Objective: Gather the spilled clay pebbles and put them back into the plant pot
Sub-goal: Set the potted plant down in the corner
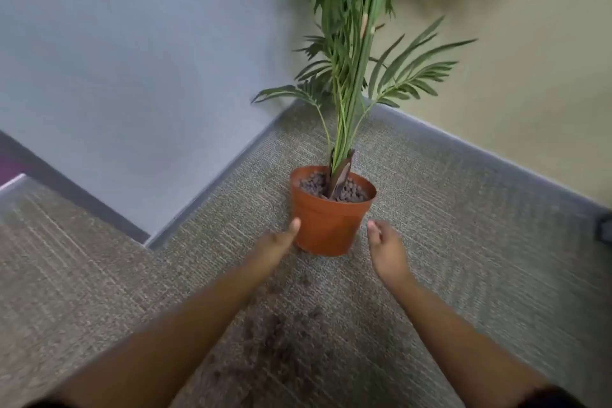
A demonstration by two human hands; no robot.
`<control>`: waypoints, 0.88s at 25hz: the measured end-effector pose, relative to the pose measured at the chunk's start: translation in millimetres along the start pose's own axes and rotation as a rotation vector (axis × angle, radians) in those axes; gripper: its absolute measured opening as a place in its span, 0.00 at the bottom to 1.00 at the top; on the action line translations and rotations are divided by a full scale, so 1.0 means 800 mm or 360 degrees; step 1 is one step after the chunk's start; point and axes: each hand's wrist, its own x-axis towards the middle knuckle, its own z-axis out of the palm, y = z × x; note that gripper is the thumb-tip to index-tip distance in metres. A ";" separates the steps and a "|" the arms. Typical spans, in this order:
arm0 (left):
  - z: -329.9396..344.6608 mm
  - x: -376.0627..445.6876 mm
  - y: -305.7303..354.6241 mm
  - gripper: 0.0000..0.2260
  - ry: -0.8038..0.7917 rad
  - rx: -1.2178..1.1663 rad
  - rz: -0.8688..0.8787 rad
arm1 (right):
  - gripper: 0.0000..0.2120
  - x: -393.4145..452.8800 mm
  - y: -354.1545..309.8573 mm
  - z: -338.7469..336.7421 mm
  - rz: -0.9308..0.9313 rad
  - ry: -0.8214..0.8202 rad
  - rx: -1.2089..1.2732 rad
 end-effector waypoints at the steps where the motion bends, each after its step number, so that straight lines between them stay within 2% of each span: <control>1: 0.003 0.027 0.009 0.32 -0.0015 0.0049 0.0058 | 0.23 0.023 -0.002 0.008 0.0035 0.0068 0.0083; 3: 0.015 0.075 0.028 0.34 -0.0103 -0.0099 -0.0029 | 0.29 0.060 -0.008 0.013 0.0220 0.0032 0.0285; 5: 0.032 0.116 0.042 0.33 -0.0197 -0.0298 -0.0219 | 0.31 0.083 -0.006 0.016 0.0453 -0.0237 0.0659; 7: 0.046 0.140 0.050 0.31 -0.0223 -0.0380 -0.0309 | 0.26 0.095 0.001 0.015 0.0577 -0.0514 0.0863; 10: 0.045 0.161 0.062 0.29 -0.0168 -0.0429 -0.0387 | 0.16 0.115 -0.006 0.007 0.0695 -0.0626 0.1001; 13: 0.046 0.155 0.055 0.22 -0.0177 -0.0418 -0.0395 | 0.06 0.114 -0.013 0.019 0.0860 -0.0522 0.1120; 16: 0.044 0.161 0.043 0.19 -0.0245 -0.0475 -0.0287 | 0.10 0.114 -0.015 0.036 0.0899 -0.0464 0.1256; 18: 0.043 0.153 0.047 0.15 -0.0177 -0.0496 -0.0287 | 0.11 0.117 -0.017 0.036 0.0948 -0.0404 0.1252; 22: 0.052 0.139 0.050 0.20 -0.0086 -0.0318 -0.0322 | 0.10 0.120 -0.010 0.038 0.0915 -0.0369 0.1257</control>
